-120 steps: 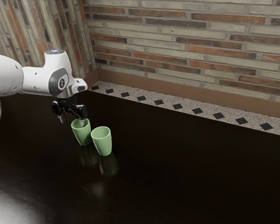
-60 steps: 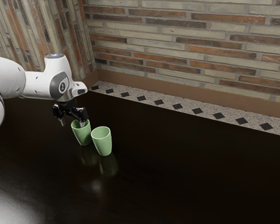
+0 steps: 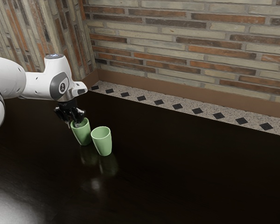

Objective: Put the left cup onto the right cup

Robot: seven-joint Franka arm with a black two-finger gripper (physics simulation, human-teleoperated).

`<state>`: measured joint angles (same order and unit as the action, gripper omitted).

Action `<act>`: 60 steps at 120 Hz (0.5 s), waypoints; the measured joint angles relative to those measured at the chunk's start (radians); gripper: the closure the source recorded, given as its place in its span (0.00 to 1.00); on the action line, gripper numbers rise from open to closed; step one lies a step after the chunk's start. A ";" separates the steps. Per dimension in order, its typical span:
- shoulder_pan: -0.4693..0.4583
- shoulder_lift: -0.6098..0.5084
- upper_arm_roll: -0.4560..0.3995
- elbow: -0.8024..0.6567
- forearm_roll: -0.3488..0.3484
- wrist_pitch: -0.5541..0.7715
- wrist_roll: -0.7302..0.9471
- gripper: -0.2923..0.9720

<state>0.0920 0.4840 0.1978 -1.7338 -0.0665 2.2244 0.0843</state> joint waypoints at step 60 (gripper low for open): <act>-0.003 -0.002 -0.021 0.012 0.008 0.002 -0.005 0.84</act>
<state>0.0892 0.4816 0.1773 -1.7216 -0.0588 2.2263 0.0791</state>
